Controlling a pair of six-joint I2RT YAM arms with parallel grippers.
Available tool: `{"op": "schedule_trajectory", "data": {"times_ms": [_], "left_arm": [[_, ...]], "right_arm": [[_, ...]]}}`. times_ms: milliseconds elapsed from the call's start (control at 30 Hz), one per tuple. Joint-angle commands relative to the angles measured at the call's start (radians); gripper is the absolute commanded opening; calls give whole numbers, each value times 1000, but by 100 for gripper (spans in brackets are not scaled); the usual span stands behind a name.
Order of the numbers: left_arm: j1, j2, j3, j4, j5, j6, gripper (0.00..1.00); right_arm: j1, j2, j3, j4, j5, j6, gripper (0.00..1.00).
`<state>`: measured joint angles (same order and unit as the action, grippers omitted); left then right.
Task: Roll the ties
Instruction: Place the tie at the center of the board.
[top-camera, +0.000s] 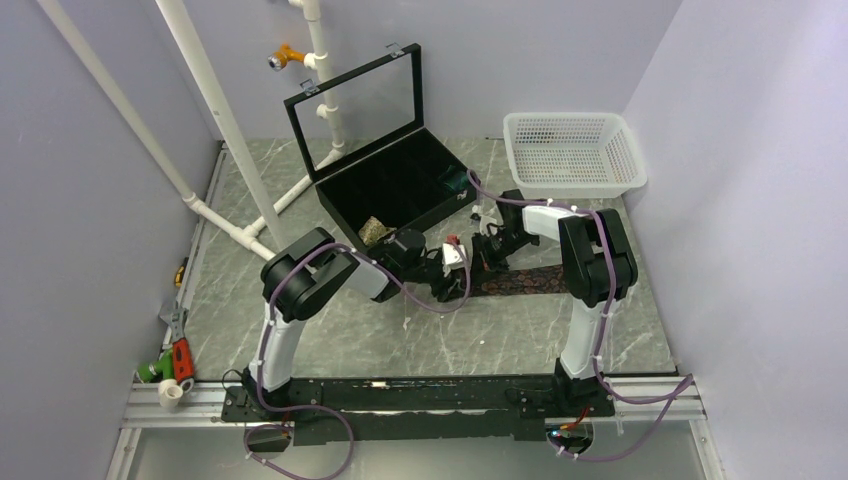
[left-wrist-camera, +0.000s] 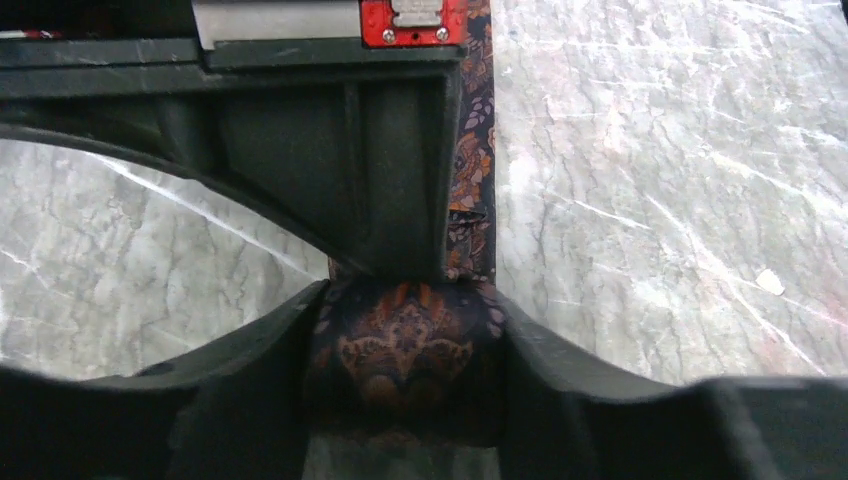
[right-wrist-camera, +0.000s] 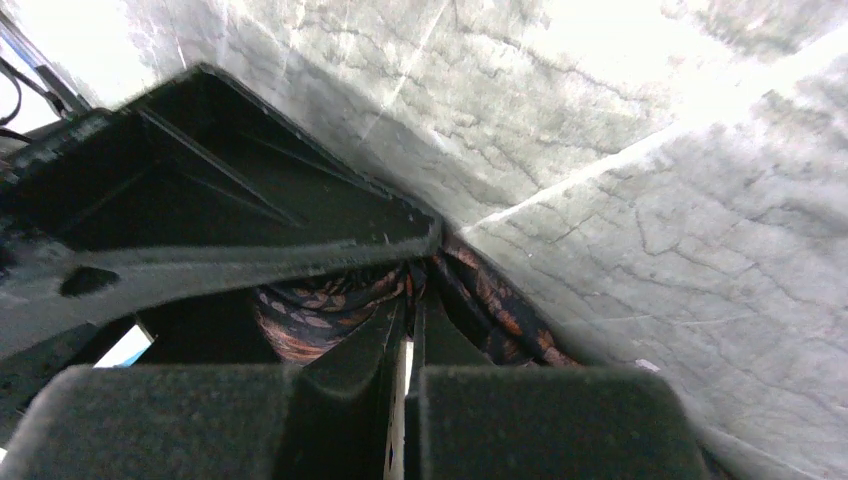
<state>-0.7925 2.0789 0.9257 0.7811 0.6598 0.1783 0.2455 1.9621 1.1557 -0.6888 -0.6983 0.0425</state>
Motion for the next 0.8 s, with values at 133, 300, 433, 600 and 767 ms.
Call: {"op": "schedule_trajectory", "data": {"times_ms": [133, 300, 433, 600, 767], "left_arm": [[-3, -69, -21, -297, -86, 97, 19], [1, -170, -69, -549, -175, 161, 16], [0, -183, -53, -646, -219, 176, 17], [-1, -177, -32, -682, -224, 180, 22], [-2, -171, -24, -686, -226, 189, 24]], "right_arm": [[11, 42, 79, 14, 98, -121, 17], [8, -65, 118, -76, 6, -127, 49], [6, -120, 84, -92, -115, -111, 53], [37, -99, 38, 14, -244, 8, 64], [63, -9, 45, 78, -240, 34, 53]]}}
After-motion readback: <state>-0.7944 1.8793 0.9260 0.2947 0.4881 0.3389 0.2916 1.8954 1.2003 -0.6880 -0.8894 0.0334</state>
